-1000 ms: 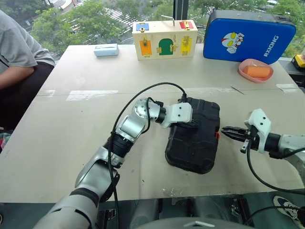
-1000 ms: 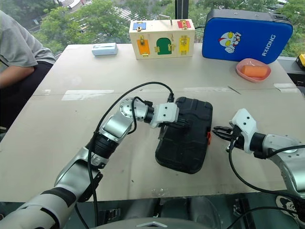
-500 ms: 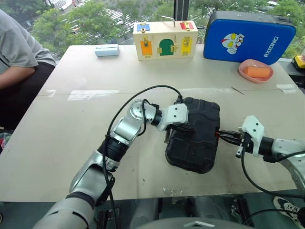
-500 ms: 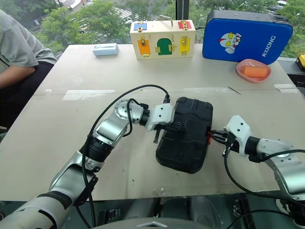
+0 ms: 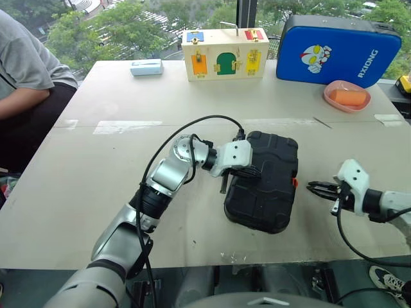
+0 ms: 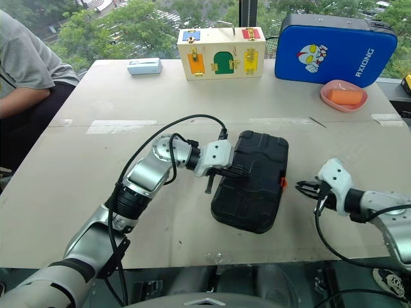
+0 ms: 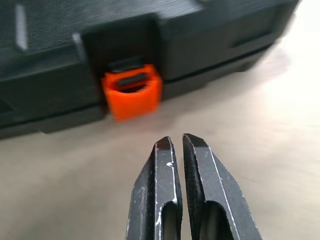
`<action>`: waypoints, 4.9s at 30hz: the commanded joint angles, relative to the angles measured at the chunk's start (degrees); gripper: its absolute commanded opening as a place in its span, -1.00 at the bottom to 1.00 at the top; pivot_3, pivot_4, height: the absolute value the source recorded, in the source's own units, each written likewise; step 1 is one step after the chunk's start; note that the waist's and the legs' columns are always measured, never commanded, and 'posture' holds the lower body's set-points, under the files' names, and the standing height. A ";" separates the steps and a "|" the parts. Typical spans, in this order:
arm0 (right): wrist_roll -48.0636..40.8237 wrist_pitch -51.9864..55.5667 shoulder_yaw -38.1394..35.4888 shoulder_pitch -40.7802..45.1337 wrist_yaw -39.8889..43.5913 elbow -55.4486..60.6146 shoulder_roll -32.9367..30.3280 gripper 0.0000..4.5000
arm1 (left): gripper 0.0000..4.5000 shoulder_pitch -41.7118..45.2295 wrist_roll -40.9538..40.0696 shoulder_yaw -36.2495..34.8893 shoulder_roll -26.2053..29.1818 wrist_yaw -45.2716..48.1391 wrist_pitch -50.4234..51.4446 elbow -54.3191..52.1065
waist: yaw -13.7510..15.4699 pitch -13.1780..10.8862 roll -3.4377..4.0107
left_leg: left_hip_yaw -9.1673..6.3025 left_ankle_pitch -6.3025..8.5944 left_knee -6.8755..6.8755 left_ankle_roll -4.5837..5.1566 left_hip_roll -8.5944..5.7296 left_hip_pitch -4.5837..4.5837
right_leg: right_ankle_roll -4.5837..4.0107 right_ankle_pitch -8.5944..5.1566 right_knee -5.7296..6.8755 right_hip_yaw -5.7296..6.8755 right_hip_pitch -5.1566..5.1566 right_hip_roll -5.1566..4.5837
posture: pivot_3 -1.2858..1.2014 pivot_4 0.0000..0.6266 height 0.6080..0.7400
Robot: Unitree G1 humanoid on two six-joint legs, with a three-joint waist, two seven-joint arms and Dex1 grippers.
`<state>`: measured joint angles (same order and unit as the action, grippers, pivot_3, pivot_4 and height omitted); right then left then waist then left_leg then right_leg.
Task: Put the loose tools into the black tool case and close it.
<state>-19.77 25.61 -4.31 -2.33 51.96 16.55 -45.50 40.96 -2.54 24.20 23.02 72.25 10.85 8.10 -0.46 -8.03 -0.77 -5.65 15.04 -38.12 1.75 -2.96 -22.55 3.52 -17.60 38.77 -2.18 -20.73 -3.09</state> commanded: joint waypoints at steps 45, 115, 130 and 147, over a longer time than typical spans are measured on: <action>-3.21 4.27 -0.45 11.64 3.87 4.78 4.82 -1.00 | -0.95 2.97 13.92 10.28 -0.87 2.09 -12.05 14.50 | -1.67 0.32 -0.17 | 0.10 0.00 0.70 0.00 -0.01 0.67 | -0.01 0.00 -0.07 -0.29 0.20 0.10 | 0.03 -0.52 0.93; 2.37 -18.45 4.73 18.68 25.06 -23.29 -2.14 0.02 | -1.00 -0.14 11.57 9.25 1.41 2.02 -9.84 8.12 | -0.18 0.37 -0.03 | -0.06 0.00 0.81 -0.02 -0.08 0.66 | -0.03 0.01 -0.46 -0.29 0.31 0.01 | 0.03 -0.52 0.93; 6.50 -20.99 6.53 17.32 23.09 -24.27 -4.33 -0.99 | -1.00 0.85 11.71 9.48 -0.85 1.48 -10.34 9.57 | 0.84 0.37 -0.02 | -0.24 0.00 0.81 -0.01 -0.14 0.66 | -0.02 0.01 -0.74 -0.15 0.53 -0.03 | 0.03 -0.52 0.93; 3.43 -15.03 7.16 18.43 19.24 -15.79 2.27 -0.99 | -1.00 1.47 12.97 10.89 -2.49 1.50 -12.57 11.36 | 1.06 0.37 -0.03 | -0.33 0.00 0.80 -0.02 -0.17 0.68 | -0.02 0.01 -0.75 -0.12 0.56 0.00 | 0.03 -0.52 0.93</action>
<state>-11.16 9.47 5.67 14.45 71.58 -5.00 -44.39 45.35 4.73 27.96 20.27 72.36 -2.23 14.31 0.59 -7.66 -0.80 -5.99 15.03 -37.32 1.72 -3.13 -21.87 3.50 -17.59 38.02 -2.30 -20.17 -3.09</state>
